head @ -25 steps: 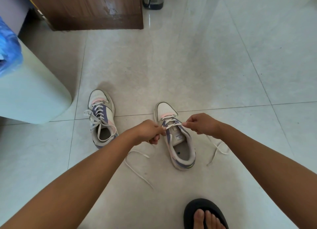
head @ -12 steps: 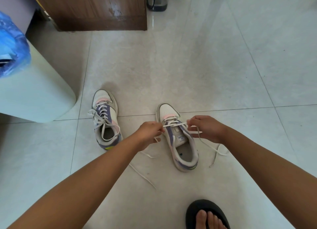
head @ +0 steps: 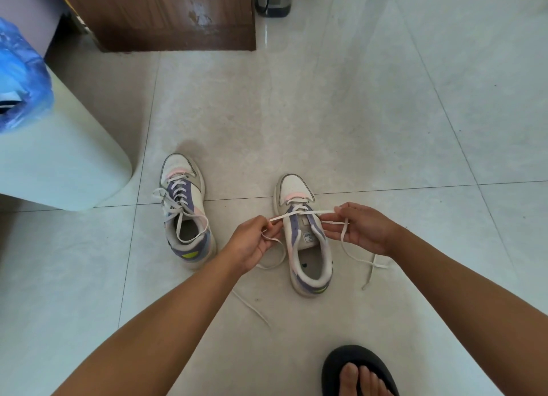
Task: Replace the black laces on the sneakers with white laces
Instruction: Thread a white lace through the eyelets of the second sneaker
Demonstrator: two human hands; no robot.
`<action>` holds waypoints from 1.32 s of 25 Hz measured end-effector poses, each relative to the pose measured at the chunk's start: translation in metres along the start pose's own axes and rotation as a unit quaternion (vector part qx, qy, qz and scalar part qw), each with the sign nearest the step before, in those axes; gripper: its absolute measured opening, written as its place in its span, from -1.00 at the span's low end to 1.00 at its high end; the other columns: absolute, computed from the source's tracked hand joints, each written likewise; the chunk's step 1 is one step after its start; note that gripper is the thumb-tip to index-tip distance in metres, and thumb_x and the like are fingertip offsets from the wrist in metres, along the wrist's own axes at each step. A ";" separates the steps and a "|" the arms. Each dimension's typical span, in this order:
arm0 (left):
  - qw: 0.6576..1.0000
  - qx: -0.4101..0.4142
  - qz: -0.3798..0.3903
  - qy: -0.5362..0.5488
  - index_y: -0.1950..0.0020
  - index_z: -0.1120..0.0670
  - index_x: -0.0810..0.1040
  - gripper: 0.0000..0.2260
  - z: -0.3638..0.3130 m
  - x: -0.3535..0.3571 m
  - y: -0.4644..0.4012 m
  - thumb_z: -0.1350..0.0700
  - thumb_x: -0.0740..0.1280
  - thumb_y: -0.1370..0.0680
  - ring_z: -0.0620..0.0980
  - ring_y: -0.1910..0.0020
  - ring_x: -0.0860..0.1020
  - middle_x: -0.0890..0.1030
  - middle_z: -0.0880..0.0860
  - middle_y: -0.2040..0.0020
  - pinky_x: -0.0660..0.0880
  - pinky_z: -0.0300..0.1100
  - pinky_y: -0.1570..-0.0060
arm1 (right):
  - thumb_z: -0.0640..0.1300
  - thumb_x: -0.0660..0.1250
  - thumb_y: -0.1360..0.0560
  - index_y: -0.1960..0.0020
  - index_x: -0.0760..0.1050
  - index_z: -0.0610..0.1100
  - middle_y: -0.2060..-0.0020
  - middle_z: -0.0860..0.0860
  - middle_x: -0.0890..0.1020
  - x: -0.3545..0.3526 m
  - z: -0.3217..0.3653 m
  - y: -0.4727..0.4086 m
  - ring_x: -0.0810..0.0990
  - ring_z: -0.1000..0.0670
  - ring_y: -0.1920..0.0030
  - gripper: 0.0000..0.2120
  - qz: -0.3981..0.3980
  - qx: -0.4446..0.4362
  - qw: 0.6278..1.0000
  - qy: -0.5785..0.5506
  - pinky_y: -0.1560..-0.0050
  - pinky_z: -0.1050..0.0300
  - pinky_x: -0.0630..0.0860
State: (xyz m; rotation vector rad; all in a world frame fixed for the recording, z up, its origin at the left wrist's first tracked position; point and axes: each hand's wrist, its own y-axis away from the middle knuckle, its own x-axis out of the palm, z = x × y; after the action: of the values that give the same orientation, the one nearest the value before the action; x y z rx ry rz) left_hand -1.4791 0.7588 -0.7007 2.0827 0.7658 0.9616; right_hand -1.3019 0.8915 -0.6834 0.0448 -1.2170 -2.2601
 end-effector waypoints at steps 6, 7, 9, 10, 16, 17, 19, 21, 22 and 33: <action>0.950 0.049 0.035 -0.307 0.22 0.18 0.54 -0.75 -0.041 -0.005 0.023 0.11 0.24 -0.61 -0.02 0.38 0.54 0.57 0.07 0.35 0.53 -0.12 0.13 | -0.11 0.29 -0.55 0.21 0.47 -0.19 0.35 -0.09 0.53 -0.005 0.020 0.012 0.47 -0.01 0.35 -0.79 -0.061 -0.044 0.975 0.211 0.21 0.12 0.53; 0.946 0.052 0.048 -0.316 0.22 0.19 0.54 -0.76 -0.054 -0.008 0.028 0.11 0.25 -0.60 -0.04 0.40 0.53 0.55 0.06 0.37 0.54 -0.12 0.14 | -0.10 0.30 -0.55 0.23 0.46 -0.18 0.38 -0.07 0.50 -0.012 0.026 0.016 0.43 0.01 0.37 -0.78 -0.062 -0.044 0.976 0.203 0.23 0.13 0.51; 0.945 0.070 0.063 -0.312 0.22 0.19 0.54 -0.77 -0.081 -0.013 0.040 0.11 0.26 -0.58 -0.07 0.43 0.51 0.53 0.04 0.40 0.57 -0.13 0.15 | -0.09 0.28 -0.55 0.25 0.45 -0.15 0.39 -0.04 0.46 -0.029 0.038 0.023 0.40 0.03 0.39 -0.78 -0.071 -0.047 0.983 0.161 0.20 0.13 0.50; 0.949 0.084 0.067 -0.297 0.24 0.18 0.55 -0.77 -0.096 -0.013 0.046 0.11 0.26 -0.57 -0.08 0.45 0.51 0.52 0.04 0.42 0.58 -0.14 0.17 | -0.09 0.27 -0.55 0.26 0.44 -0.13 0.39 -0.03 0.45 -0.037 0.043 0.026 0.40 0.04 0.40 -0.77 -0.074 -0.049 0.988 0.128 0.18 0.12 0.49; 0.944 0.200 0.149 -0.217 0.38 0.07 0.63 -0.77 -0.188 0.002 0.099 0.01 0.31 -0.41 -0.08 0.42 0.50 0.50 -0.01 0.44 0.59 -0.12 0.11 | -0.06 0.25 -0.49 0.27 0.35 -0.10 0.47 0.02 0.37 -0.068 0.071 0.055 0.35 0.08 0.50 -0.79 -0.072 -0.092 0.992 -0.040 0.32 0.17 0.57; 0.938 0.222 0.155 -0.216 0.37 0.06 0.63 -0.75 -0.198 0.005 0.108 0.03 0.27 -0.44 -0.09 0.41 0.51 0.50 -0.02 0.43 0.59 -0.12 0.10 | -0.04 0.30 -0.42 0.27 0.34 -0.10 0.47 0.03 0.37 -0.070 0.077 0.061 0.35 0.08 0.51 -0.80 -0.075 -0.104 0.991 -0.047 0.34 0.18 0.58; 0.925 0.268 0.165 -0.213 0.36 0.05 0.63 -0.73 -0.216 0.011 0.126 0.04 0.23 -0.47 -0.09 0.39 0.51 0.50 -0.02 0.42 0.60 -0.12 0.10 | 0.02 0.42 -0.23 0.27 0.33 -0.10 0.48 0.03 0.38 -0.073 0.086 0.072 0.37 0.09 0.52 -0.70 -0.075 -0.120 0.989 -0.046 0.35 0.17 0.60; 0.913 0.314 0.172 -0.197 0.37 0.05 0.63 -0.73 -0.231 0.019 0.142 0.01 0.25 -0.46 -0.10 0.39 0.52 0.49 -0.04 0.43 0.59 -0.13 0.12 | 0.05 0.50 -0.08 0.27 0.33 -0.10 0.49 0.02 0.40 -0.078 0.090 0.077 0.40 0.10 0.53 -0.57 -0.085 -0.129 0.987 -0.048 0.36 0.17 0.60; 0.906 0.335 0.181 -0.184 0.37 0.05 0.62 -0.76 -0.240 0.022 0.150 -0.02 0.30 -0.44 -0.11 0.40 0.52 0.49 -0.05 0.44 0.60 -0.15 0.13 | 0.06 0.55 -0.03 0.28 0.34 -0.10 0.48 0.03 0.40 -0.080 0.092 0.077 0.40 0.09 0.53 -0.52 -0.090 -0.139 0.985 -0.055 0.36 0.16 0.60; 0.884 0.315 0.322 -0.128 0.21 -0.01 0.65 -0.80 -0.223 0.013 0.153 -0.08 0.53 -0.29 -0.20 0.25 0.54 0.58 -0.12 0.25 0.51 -0.32 0.24 | -0.08 0.27 -0.54 0.19 0.52 -0.12 0.29 -0.03 0.51 -0.076 0.121 0.088 0.55 -0.02 0.22 -0.83 -0.219 -0.220 0.951 -0.002 0.25 0.16 0.56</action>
State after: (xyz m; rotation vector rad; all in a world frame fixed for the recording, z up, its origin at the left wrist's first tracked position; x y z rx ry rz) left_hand -1.6193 0.7583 -0.4691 3.0799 0.2359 0.7865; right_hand -1.2319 0.9835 -0.5620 0.1525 -0.7263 -2.8728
